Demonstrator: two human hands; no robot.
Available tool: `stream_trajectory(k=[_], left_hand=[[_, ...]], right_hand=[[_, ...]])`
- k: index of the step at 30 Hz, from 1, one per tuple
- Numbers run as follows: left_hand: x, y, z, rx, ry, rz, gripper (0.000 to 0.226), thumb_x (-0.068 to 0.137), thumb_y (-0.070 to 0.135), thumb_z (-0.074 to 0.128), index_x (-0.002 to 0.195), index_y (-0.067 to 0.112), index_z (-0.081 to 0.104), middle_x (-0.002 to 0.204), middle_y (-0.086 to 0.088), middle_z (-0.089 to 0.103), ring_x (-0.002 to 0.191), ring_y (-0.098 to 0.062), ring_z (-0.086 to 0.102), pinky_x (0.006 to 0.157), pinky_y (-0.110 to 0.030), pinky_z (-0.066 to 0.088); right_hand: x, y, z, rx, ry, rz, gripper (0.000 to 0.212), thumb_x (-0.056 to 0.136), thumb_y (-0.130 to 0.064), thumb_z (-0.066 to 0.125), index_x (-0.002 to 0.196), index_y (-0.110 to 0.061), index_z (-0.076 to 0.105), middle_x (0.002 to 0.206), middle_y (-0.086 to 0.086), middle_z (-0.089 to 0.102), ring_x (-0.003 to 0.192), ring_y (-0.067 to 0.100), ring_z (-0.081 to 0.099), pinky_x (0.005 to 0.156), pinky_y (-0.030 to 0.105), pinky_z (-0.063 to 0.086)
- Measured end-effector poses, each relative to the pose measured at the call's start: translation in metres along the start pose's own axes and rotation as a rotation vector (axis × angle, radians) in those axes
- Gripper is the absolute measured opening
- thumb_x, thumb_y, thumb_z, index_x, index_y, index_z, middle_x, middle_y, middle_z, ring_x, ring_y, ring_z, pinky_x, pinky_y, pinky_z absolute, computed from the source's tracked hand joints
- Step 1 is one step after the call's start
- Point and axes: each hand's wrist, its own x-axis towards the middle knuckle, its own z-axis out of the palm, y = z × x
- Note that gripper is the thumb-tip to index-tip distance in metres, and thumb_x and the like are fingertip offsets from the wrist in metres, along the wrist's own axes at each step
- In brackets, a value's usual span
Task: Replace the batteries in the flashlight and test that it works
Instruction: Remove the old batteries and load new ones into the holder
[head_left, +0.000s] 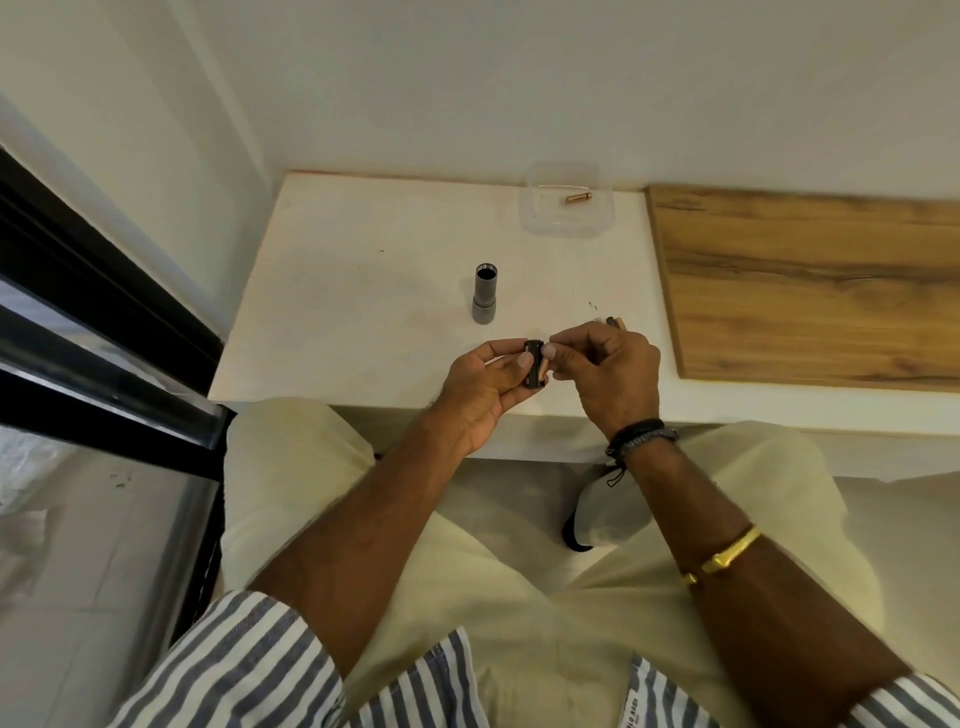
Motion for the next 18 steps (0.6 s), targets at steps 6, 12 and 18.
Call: stream_trajectory(k=[6, 12, 18], left_hand=[[0.000, -0.003, 0.002, 0.014, 0.067, 0.046, 0.018, 0.090, -0.001, 0.066, 0.107, 0.003, 0.064, 0.095, -0.013, 0.077, 0.088, -0.027, 0.074, 0.076, -0.035, 0.061], [0.001, -0.005, 0.005, 0.007, 0.084, 0.057, 0.016, 0.090, -0.001, 0.066, 0.105, 0.004, 0.065, 0.094, -0.010, 0.078, 0.090, -0.024, 0.075, 0.074, -0.033, 0.061], [0.005, 0.002, 0.003, -0.063, 0.070, 0.043, 0.025, 0.092, -0.001, 0.063, 0.117, -0.002, 0.060, 0.107, -0.018, 0.074, 0.101, -0.028, 0.072, 0.078, -0.032, 0.060]], right_hand=[[-0.006, -0.003, 0.009, -0.086, 0.018, -0.060, 0.007, 0.089, -0.010, 0.077, 0.095, -0.010, 0.080, 0.076, -0.011, 0.070, 0.073, 0.012, 0.071, 0.075, 0.025, 0.061], [-0.014, -0.003, 0.013, -0.141, 0.046, -0.124, 0.013, 0.088, -0.004, 0.076, 0.099, -0.007, 0.081, 0.096, 0.007, 0.077, 0.087, 0.012, 0.067, 0.084, 0.019, 0.056], [-0.018, -0.003, 0.017, -0.195, 0.001, -0.103, 0.013, 0.088, -0.004, 0.075, 0.100, -0.008, 0.081, 0.100, 0.009, 0.076, 0.090, 0.015, 0.067, 0.080, 0.007, 0.046]])
